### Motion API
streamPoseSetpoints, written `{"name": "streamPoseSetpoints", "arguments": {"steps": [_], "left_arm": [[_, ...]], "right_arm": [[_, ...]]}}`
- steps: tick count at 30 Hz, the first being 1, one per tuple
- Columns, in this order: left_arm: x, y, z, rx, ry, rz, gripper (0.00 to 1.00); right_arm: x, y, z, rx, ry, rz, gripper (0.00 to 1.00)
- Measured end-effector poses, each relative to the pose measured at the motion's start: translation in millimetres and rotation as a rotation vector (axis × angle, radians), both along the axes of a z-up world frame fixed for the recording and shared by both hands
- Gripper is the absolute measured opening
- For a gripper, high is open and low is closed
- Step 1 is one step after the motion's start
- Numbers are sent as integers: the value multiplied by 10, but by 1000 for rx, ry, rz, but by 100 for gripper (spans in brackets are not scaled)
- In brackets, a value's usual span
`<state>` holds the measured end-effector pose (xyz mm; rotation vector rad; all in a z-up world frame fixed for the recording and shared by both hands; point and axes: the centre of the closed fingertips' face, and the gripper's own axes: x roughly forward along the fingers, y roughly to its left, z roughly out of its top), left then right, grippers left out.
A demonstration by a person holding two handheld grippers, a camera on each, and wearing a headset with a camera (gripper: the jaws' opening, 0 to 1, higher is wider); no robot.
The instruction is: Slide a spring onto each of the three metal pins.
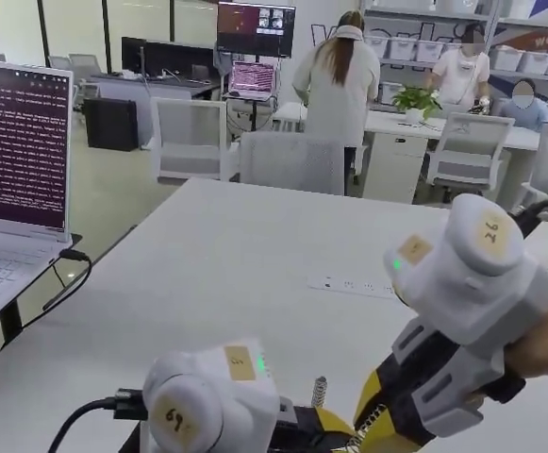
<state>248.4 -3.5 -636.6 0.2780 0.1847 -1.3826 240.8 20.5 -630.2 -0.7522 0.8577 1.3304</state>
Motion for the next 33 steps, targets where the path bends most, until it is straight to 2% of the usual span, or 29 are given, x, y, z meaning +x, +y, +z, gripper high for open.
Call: {"name": "streamPoseSetpoints", "arguments": {"steps": [14, 19, 21, 24, 29, 33], "left_arm": [[13, 9, 36, -17, -10, 1, 2], [1, 3, 38, -18, -8, -3, 2], [0, -3, 30, -12, -21, -5, 2], [13, 1, 27, -18, -12, -3, 2], [12, 2, 31, -21, -28, -8, 2], [11, -3, 21, -22, -30, -10, 2]], "right_arm": [[22, 14, 14, -18, -10, 7, 8], [10, 29, 15, -24, -3, 10, 8], [13, 32, 8, -34, 0, 11, 8], [23, 43, 10, -41, 3, 9, 8], [21, 40, 3, -57, 13, 10, 8], [15, 31, -10, -70, 17, 13, 8]]}}
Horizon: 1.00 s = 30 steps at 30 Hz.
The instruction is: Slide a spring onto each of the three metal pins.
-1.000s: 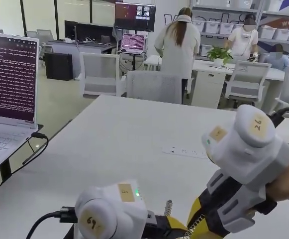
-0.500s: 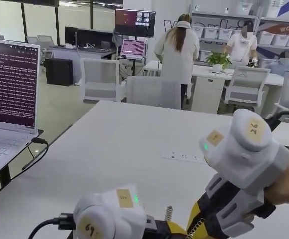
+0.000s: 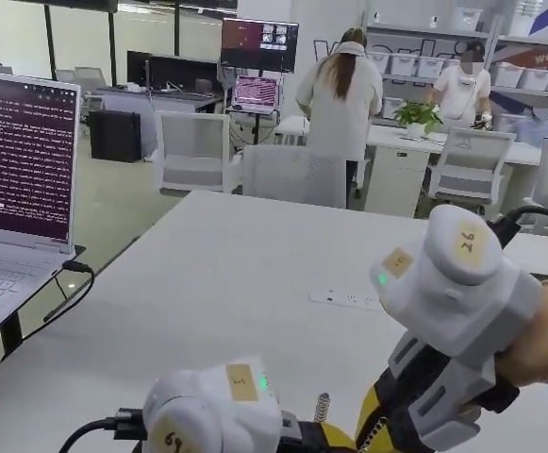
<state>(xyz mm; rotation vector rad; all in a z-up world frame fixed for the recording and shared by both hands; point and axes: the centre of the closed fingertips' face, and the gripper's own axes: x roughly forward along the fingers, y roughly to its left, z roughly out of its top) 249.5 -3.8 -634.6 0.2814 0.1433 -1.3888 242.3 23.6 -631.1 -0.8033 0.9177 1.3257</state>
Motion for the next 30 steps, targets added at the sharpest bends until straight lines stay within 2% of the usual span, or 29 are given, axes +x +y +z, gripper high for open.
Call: {"name": "streamPoseSetpoints", "arguments": {"steps": [5, 7, 16, 30], "left_arm": [[6, -2, 2, -7, 13, 4, 3], [15, 2, 2, -7, 5, 4, 3], [31, 51, -4, -1, 18, 12, 6], [219, 377, 8, -14, 67, 109, 23]], "right_arm": [[9, -4, 4, -13, 3, 2, 8], [16, 2, 5, -19, 4, 4, 8], [38, 26, 6, -33, -1, 14, 8], [64, 44, 20, -33, -11, 18, 8]]}}
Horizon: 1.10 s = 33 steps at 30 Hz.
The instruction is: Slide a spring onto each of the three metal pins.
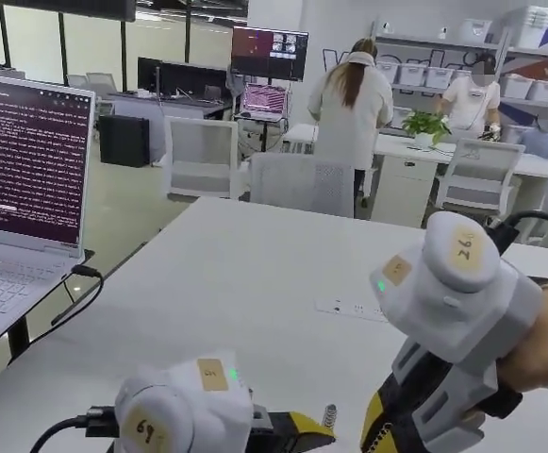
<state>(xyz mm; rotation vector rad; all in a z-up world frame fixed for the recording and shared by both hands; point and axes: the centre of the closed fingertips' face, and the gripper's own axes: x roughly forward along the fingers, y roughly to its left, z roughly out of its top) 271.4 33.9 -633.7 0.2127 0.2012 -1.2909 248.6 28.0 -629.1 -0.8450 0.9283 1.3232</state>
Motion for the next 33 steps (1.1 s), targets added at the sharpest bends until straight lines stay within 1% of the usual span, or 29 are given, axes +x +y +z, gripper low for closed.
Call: {"name": "streamPoseSetpoints", "arguments": {"steps": [2, 3, 5, 7, 8, 10, 12, 16, 17, 19, 20, 21, 22, 23, 24, 26, 27, 28, 30, 31, 32, 33], "left_arm": [[11, 41, 7, -14, 19, 13, 28], [14, 58, 2, -12, 24, 16, 31], [7, 88, -2, -10, 27, 18, 36], [5, 114, -5, -11, 39, 24, 42], [11, 133, -7, -10, 39, 31, 44], [9, 156, 4, -22, 51, 38, 52], [22, 187, 7, -24, 51, 46, 54], [77, 269, 25, -39, 51, 83, 66], [89, 294, 38, -44, 47, 91, 68], [116, 343, 46, -41, 38, 111, 71], [132, 368, 52, -44, 36, 122, 74], [140, 399, 55, -48, 41, 128, 75], [156, 426, 50, -46, 39, 140, 76], [176, 451, 48, -47, 35, 155, 80], [185, 480, 38, -45, 37, 162, 83], [192, 513, 18, -44, 42, 170, 86], [226, 555, -8, -36, 33, 194, 89], [215, 571, -30, -31, 38, 186, 89], [234, 614, -56, -29, 35, 201, 92], [221, 630, -69, -32, 44, 193, 92], [228, 640, -76, -31, 45, 200, 93], [240, 674, -102, -29, 40, 206, 93]], "right_arm": [[0, 4, 1, 1, 0, 0, 8], [-2, 6, -2, 1, 1, 0, 8], [-3, 7, -4, -1, 1, 2, 8], [0, 9, -7, 0, 0, 2, 8], [0, 13, -6, 1, 0, 3, 8], [1, 20, -4, 3, -1, 5, 8], [2, 23, -4, 3, 0, 6, 8], [10, 30, -2, 5, -1, 7, 8], [13, 31, -1, 5, -2, 7, 8], [21, 30, -1, 5, -2, 6, 8], [25, 32, 0, 5, -3, 6, 8], [28, 33, 1, 5, -3, 7, 8], [30, 37, 4, 7, -3, 6, 8], [33, 40, 5, 7, -4, 7, 8], [35, 42, 6, 7, -4, 7, 8], [39, 52, 4, 7, -4, 9, 8], [43, 57, 3, 8, -3, 8, 8], [50, 59, 2, 7, -4, 9, 8], [56, 63, -1, 7, -4, 10, 8], [60, 65, -2, 7, -4, 11, 8], [62, 66, -2, 7, -4, 11, 8], [69, 70, -2, 6, -5, 10, 8]]}}
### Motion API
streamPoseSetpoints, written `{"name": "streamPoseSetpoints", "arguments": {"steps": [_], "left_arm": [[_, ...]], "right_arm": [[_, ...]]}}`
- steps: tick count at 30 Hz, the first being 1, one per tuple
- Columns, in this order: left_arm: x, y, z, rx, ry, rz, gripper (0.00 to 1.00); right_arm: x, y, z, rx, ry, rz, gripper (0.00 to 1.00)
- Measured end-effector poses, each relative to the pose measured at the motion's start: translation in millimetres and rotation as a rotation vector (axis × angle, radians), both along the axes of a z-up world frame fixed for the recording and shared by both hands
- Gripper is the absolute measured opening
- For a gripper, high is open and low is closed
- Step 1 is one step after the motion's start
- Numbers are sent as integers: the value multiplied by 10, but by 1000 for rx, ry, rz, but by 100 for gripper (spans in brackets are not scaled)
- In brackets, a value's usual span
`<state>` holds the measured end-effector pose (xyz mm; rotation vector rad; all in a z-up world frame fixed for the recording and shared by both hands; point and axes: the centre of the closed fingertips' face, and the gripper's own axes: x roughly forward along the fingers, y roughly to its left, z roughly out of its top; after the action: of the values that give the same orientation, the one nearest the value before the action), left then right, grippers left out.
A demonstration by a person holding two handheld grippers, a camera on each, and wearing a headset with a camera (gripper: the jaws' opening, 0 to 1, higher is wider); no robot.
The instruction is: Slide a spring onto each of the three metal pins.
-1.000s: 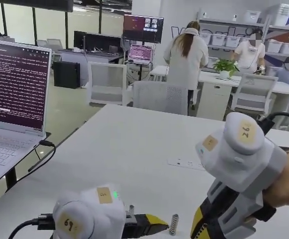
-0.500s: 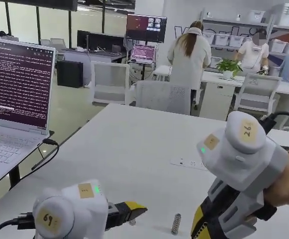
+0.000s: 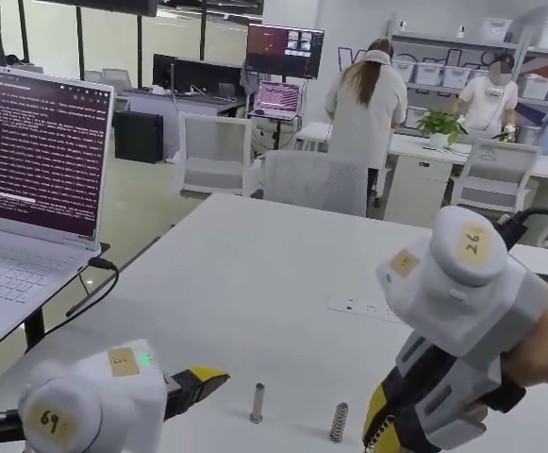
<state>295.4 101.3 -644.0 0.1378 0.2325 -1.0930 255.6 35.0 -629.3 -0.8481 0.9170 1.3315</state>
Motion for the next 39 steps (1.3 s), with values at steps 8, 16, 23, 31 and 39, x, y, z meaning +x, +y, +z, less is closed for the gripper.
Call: {"name": "streamPoseSetpoints", "arguments": {"steps": [8, 16, 23, 31, 39], "left_arm": [[64, 110, -123, 12, 20, 36, 92], [54, 118, -230, 28, 41, 33, 91], [43, 102, -265, 37, 51, 26, 90], [45, 99, -294, 43, 53, 23, 88], [36, 91, -305, 47, 57, 15, 87]], "right_arm": [[36, 2, -5, -2, -4, -3, 8], [69, -13, 5, 1, -4, -11, 8], [72, -56, 5, 2, -1, -21, 8], [84, -61, 6, 1, 2, -22, 8], [90, -75, -12, -1, 7, -26, 8]]}}
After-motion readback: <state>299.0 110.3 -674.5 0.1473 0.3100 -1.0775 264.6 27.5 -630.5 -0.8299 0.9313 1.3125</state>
